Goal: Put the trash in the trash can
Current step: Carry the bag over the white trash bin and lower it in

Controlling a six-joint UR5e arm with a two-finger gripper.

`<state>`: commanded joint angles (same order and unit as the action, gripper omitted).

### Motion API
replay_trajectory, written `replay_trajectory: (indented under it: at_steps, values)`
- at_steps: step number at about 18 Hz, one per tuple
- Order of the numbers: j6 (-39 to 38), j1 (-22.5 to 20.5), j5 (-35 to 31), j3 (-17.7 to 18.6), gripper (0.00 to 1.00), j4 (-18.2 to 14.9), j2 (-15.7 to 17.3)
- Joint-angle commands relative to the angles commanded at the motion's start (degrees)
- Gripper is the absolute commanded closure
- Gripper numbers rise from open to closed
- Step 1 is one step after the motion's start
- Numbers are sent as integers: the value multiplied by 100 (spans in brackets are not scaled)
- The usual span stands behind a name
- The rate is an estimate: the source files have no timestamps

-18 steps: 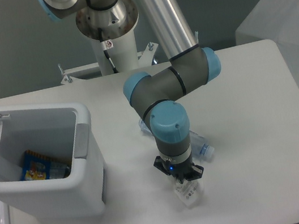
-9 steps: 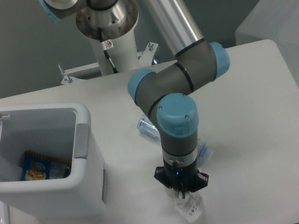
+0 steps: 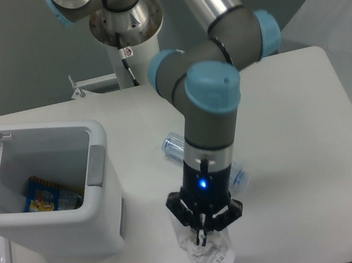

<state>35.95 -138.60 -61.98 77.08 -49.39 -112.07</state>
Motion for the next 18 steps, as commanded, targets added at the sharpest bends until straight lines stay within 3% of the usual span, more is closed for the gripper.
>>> replay_trajectory:
  at_steps: [8,13,17,18]
  values:
    - [-738,97,1292,149,93,-26,940]
    - [-792,395,1452,895,92,-26,1555]
    - [-713,606,1452,1353,72,-9,1820]
    - [-713,667,1452,1371,53,-9,1820]
